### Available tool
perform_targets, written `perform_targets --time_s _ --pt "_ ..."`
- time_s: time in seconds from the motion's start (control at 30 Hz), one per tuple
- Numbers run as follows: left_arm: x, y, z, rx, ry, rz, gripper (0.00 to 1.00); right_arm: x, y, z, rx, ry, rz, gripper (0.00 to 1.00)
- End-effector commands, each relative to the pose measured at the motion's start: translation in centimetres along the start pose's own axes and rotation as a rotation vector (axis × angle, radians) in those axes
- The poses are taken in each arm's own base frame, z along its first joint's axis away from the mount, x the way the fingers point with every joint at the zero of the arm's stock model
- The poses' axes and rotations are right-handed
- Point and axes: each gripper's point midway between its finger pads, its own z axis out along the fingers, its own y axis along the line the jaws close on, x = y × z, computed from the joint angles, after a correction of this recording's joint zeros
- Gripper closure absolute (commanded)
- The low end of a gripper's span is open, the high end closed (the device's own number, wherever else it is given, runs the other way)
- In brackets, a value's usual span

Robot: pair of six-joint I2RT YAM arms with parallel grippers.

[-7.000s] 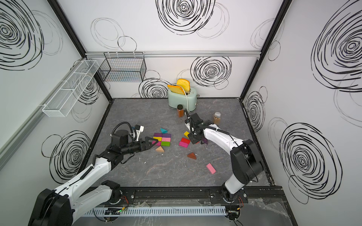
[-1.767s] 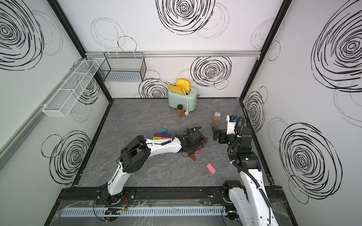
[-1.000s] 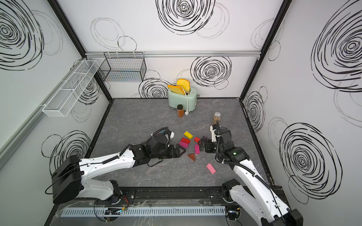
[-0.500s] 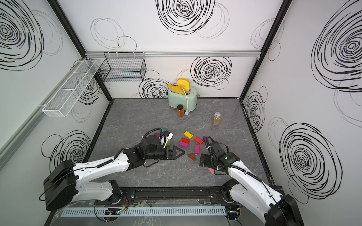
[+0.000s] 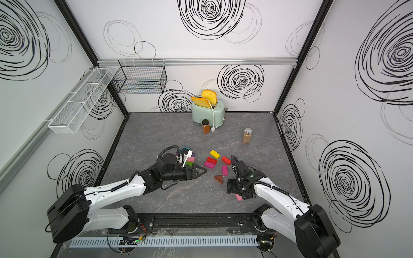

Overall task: Assemble a piece of candy with building blocks
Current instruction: Pick up the building block from the center of the board.

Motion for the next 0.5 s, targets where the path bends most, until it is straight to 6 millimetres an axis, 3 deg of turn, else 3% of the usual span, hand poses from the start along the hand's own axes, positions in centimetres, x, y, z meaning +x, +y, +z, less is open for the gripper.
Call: perform_targets --time_s 0.0,0.23,0.47 --pt "-1.1 -1.4 -0.4 0.075 -0.022 0.006 0.06 0.2 0.4 -0.4 0.008 0.003 -0.012 0.21" --pt "-1.2 -0.9 -1.0 0.089 -0.044 -0.034 0.08 1.9 1.2 1.0 0.013 0.059 -0.067 0.33" --pt "-1.5 -0.2 -1.6 0.085 -0.067 -0.06 0.1 2.7 1.8 1.5 0.022 0.078 -0.114 0.56"
